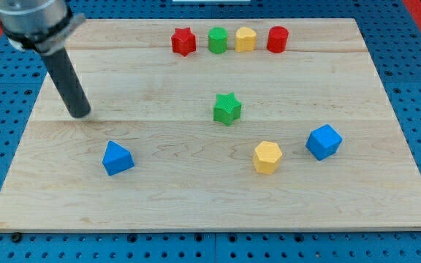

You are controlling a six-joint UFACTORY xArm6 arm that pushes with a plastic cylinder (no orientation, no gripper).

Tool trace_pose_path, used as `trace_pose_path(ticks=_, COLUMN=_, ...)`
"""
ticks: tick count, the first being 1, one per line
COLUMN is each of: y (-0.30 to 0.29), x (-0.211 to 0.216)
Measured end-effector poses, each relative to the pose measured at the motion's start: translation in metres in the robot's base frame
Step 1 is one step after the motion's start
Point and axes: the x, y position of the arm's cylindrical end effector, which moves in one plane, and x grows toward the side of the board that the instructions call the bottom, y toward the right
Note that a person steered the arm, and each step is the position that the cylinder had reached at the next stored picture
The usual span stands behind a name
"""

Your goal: Move the green star towards the red circle

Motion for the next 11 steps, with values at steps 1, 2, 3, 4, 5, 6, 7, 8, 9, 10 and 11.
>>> trace_pose_path(ticks=1, y=0.042, x=0.001)
trace_pose_path(ticks=2, y=0.096, x=0.001)
trace_pose_path(ticks=3, y=0.15, x=0.002)
trace_pose_path(ticks=4, y=0.188, x=0.002)
trace_pose_path(ticks=5, y=0.204, x=0.002)
trace_pose_path(ticks=6, y=0.214, x=0.003)
trace_pose_path(ticks=7, y=0.224, x=0.003)
trace_pose_path(ticks=8, y=0.226, x=-0.001)
trace_pose_path(ticks=9, y=0.226, x=-0.011)
trace_pose_path(ticks=10, y=0.238, x=-0.02)
trace_pose_path(ticks=11, y=0.269, x=-0.021)
